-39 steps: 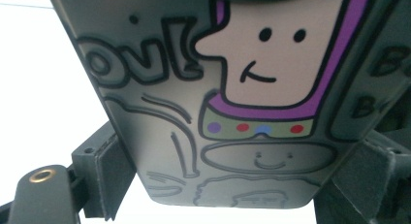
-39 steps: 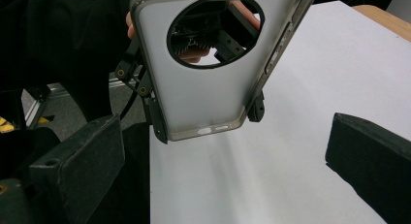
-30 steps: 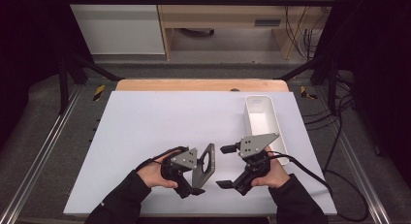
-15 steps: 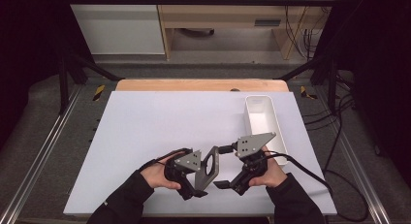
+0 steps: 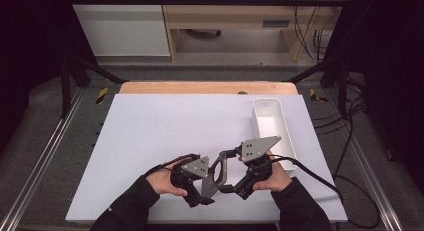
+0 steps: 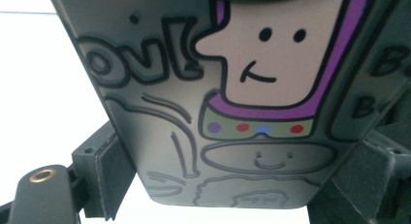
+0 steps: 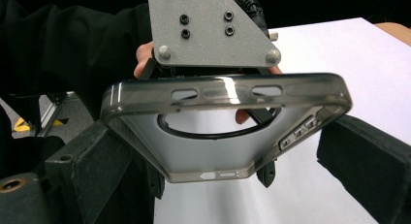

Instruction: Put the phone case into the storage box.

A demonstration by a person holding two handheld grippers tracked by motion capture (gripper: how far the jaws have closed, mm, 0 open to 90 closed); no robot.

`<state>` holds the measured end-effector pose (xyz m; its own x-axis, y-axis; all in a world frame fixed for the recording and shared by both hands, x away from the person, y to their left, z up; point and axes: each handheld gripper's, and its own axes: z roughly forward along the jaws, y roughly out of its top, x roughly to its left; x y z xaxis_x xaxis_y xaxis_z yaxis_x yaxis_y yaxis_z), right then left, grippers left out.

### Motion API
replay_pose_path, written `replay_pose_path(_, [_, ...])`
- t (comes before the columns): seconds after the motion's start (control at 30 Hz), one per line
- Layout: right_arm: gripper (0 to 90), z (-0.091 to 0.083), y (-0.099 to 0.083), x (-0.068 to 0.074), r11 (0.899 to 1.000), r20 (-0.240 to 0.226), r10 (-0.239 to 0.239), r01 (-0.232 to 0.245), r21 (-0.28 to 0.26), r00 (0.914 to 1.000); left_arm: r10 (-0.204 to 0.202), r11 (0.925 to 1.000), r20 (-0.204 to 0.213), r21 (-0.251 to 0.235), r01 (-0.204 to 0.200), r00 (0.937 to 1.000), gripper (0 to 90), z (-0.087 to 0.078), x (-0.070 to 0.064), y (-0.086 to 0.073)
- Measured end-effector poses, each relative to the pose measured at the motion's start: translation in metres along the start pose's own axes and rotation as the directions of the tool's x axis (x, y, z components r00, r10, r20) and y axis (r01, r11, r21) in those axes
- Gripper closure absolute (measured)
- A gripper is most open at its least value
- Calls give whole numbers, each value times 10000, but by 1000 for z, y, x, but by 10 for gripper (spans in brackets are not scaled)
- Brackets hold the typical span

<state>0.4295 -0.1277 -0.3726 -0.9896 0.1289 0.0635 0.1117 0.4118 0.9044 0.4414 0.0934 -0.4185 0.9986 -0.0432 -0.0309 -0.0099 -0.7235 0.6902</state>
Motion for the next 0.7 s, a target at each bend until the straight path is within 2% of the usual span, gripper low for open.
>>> replay_pose_path(0.37, [113, 3, 1, 0, 9996, -271, -187, 182, -196, 9995, 94, 9999, 110, -49, -93, 9999, 116, 1, 0, 0])
replay_pose_path(0.7, [121, 3, 0, 1, 9995, -213, -239, 235, -211, 9995, 98, 9999, 49, -58, -98, 9999, 115, 2, 0, 0])
